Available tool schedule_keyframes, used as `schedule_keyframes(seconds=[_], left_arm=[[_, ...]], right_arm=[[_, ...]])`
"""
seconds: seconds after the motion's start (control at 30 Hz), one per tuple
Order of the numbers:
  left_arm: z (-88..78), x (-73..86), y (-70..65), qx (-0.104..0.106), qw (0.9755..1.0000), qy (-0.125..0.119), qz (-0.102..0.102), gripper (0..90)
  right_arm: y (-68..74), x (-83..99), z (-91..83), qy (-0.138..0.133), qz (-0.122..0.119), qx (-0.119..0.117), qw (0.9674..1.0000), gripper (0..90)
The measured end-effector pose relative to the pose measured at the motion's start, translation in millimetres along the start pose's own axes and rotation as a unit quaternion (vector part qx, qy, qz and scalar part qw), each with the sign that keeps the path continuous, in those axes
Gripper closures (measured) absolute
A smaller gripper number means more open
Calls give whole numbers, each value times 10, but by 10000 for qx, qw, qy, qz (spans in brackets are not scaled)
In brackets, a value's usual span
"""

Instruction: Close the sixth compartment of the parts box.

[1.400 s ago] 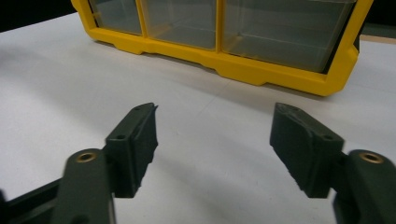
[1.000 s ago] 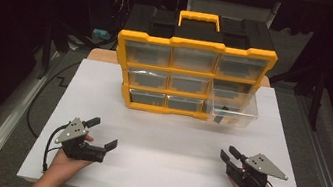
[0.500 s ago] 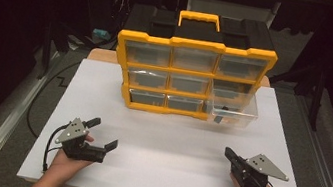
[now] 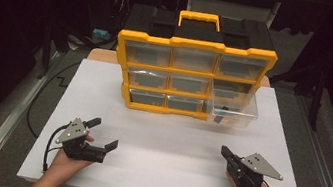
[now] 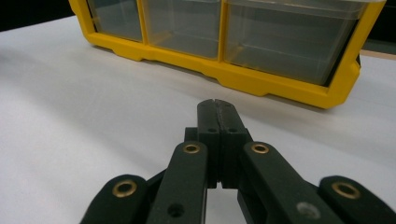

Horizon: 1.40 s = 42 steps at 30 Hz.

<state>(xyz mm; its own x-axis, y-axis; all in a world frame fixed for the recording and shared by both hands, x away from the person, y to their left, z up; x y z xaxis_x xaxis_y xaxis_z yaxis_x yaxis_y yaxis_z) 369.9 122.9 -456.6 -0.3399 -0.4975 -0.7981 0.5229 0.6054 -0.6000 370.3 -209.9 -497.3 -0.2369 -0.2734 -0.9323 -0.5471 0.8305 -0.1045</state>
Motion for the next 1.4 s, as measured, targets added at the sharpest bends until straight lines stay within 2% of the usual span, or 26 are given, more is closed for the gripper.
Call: schedule_keyframes(seconds=[0.4, 1.0, 1.4], left_arm=[[6, 9, -6, 8, 10000, 1, -9, 2], [0, 10, -15, 38, 10000, -31, 3, 2], [-12, -1, 6, 24, 10000, -50, -5, 1]], right_arm=[[29, -86, 30, -134, -37, -2, 9999, 900], [13, -283, -36, -480, -101, 199, 9986, 900], [24, -426, -35, -459, -207, 208, 9985, 900]])
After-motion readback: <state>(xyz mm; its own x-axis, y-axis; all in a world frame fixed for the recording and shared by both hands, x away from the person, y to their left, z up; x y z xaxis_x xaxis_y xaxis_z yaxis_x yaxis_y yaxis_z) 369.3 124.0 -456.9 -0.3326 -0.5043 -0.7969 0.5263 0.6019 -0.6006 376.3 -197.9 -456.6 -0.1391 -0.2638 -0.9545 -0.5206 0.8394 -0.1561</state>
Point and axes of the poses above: each handheld gripper's, and its own axes: z roughly forward along the jaws, x roughly out of its underside, y roughly to its left, the point moved 10 cm from there along z, roughly forward along the jaws, and after that the axes turned 5 degrees about -z, right-handed, at the moved point
